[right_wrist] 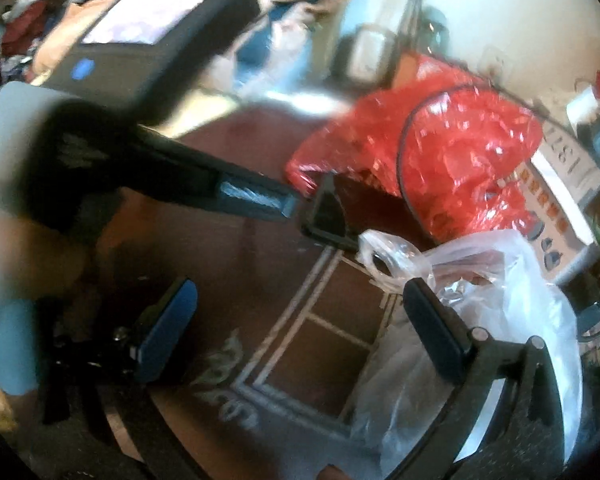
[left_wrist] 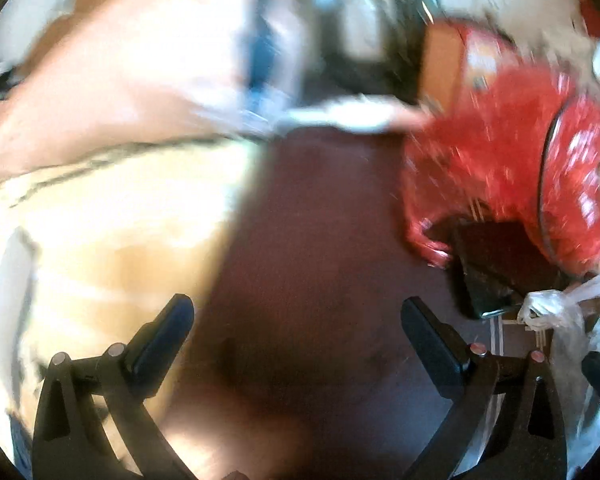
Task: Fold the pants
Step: 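Swing both tools from the nightstand over the navy jeans on the bed, then close both tools on the waistband edge of the navy jeans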
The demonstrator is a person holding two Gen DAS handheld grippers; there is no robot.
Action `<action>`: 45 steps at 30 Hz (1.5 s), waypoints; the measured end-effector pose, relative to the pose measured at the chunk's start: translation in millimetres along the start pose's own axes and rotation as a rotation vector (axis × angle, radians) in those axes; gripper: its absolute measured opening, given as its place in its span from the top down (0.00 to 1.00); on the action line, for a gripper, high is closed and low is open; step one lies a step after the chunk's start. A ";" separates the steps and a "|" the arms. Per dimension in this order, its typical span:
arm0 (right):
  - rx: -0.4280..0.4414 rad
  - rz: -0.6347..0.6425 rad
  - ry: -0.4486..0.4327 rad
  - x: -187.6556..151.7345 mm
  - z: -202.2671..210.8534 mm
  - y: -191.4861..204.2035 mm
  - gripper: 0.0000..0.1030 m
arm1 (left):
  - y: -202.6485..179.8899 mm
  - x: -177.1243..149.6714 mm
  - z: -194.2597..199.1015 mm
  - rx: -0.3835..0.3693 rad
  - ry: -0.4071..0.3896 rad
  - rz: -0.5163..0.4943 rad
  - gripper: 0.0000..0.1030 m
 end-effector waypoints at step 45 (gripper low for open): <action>0.944 0.786 -0.879 47.5 460.1 450.1 0.00 | 650.9 -628.1 793.2 1.309 -0.600 1.051 0.00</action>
Point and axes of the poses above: each gripper's, at about its wrist camera, not at the fingertips, and z roughly against the way its jaws point, y to its left, x to its top, the point moved 7 cm from there along -z, roughly the way its jaws point, and after that the axes turned 10 degrees about z, right-handed, at the moved point
